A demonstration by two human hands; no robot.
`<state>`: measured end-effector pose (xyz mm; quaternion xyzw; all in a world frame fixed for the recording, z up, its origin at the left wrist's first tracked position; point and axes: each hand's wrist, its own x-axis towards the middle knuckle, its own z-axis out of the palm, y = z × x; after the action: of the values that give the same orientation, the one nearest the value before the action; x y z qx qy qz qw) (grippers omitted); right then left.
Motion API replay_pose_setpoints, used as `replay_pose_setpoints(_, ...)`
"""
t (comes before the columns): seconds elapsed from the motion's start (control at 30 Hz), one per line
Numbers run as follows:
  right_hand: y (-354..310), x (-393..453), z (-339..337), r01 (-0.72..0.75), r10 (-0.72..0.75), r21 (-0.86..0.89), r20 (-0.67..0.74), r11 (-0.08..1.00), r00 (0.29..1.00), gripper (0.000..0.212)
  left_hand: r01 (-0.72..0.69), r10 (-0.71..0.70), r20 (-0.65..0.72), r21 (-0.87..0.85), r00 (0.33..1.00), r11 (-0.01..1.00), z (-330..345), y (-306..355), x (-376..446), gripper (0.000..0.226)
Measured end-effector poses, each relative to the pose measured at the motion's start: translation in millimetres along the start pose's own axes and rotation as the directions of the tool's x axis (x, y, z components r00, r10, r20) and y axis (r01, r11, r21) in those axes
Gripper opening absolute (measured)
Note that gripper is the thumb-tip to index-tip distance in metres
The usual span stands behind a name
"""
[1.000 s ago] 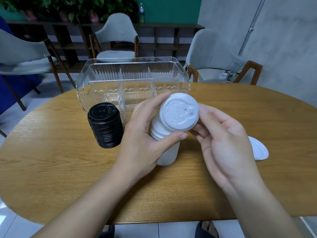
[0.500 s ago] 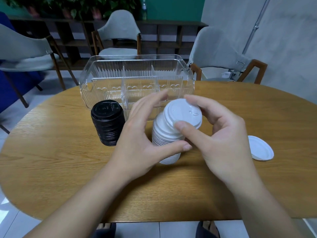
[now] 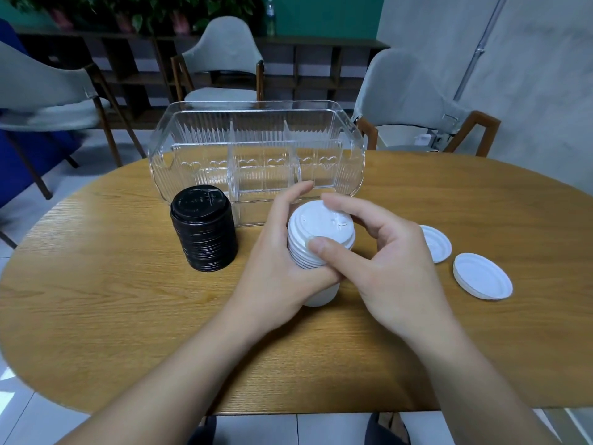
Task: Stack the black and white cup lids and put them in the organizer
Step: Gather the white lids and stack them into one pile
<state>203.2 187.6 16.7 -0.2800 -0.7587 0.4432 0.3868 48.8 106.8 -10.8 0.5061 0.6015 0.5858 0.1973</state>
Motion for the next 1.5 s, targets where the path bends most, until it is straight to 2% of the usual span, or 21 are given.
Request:
replay_pose_setpoints(0.4, 4.6, 8.2, -13.6, 0.014, -0.017, 0.021, 0.138, 1.000, 0.990, 0.055, 0.019, -0.018, 0.019, -0.072, 1.000, 0.997, 1.9, -1.9, -0.7, 0.116)
replay_pose_setpoints(0.67, -0.4, -6.3, -0.3, 0.015, -0.017, -0.076, -0.026, 0.997, 1.000, 0.052, 0.014, -0.021, -0.065, -0.104, 0.998, 0.995, 15.8, 0.3, -8.9, 0.122)
replay_pose_setpoints(0.83, -1.1, -11.2, 7.1, 0.014, -0.025, -0.116, -0.101, 0.993, 0.995, 0.054, 0.008, -0.020, -0.089, -0.131, 0.996, 0.991, 20.0, -1.2, -10.4, 0.115)
replay_pose_setpoints(1.0, -0.2, -11.7, -4.4, -0.004, 0.004, -0.015, 0.000, 1.000, 1.000, 0.064, -0.030, 0.021, -0.108, -0.084, 0.994, 0.996, 19.4, -0.9, -9.5, 0.092)
replay_pose_setpoints(1.17, 6.0, -10.4, -16.3, -0.047, 0.046, -0.027, -0.008, 0.999, 0.999, 0.066, -0.028, 0.019, -0.103, -0.094, 0.995, 0.995, 19.7, 1.9, -9.4, 0.077)
replay_pose_setpoints(1.33, 19.5, -3.2, -34.2, -0.075, 0.078, -0.160, 0.010, 0.984, 0.997, 0.053, -0.058, 0.054, -0.100, -0.039, 0.994, 0.998, 18.4, 0.2, -9.4, 0.080)
replay_pose_setpoints(1.4, 26.3, 0.4, -45.6, -0.085, 0.077, -0.321, -0.037, 0.943, 0.996, 0.045, -0.066, 0.064, -0.100, -0.019, 0.993, 0.998, 17.7, -0.2, -9.7, 0.081)
replay_pose_setpoints(1.43, 33.3, 1.6, -51.0, -0.078, 0.053, -0.454, -0.068, 0.888, 0.996, 0.040, -0.069, 0.067, -0.099, -0.014, 0.993, 0.998, 17.8, -0.3, -9.8, 0.081)
replay_pose_setpoints(1.5, 51.4, 3.1, -58.0, -0.084, 0.025, -0.713, -0.093, 0.696, 0.995, 0.037, -0.072, 0.071, -0.097, -0.004, 0.993, 0.997, 18.2, -0.6, -9.8, 0.081)
